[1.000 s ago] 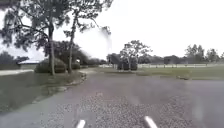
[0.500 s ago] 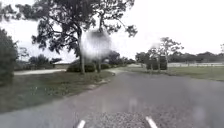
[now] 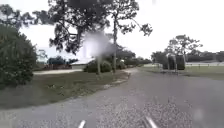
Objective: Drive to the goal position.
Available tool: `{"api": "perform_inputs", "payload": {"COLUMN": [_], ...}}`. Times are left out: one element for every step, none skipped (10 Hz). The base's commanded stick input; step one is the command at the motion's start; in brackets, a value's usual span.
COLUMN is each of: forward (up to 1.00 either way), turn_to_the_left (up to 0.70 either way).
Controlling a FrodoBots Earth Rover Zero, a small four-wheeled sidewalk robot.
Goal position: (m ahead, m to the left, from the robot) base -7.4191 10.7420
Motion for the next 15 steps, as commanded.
{"api": "perform_inputs", "payload": {"forward": [0.0, 0.0, 0.0, 0.0, 0.0, 0.0, 0.0, 0.0, 0.0, 0.0, 0.0, 0.0, 0.0, 0.0, 0.0], "turn_to_the_left": [0.65, 0.65, 0.65, 0.65, 0.65, 0.65, 0.65, 0.65, 0.65, 0.65, 0.65, 0.65, 0.65, 0.65, 0.65]}}
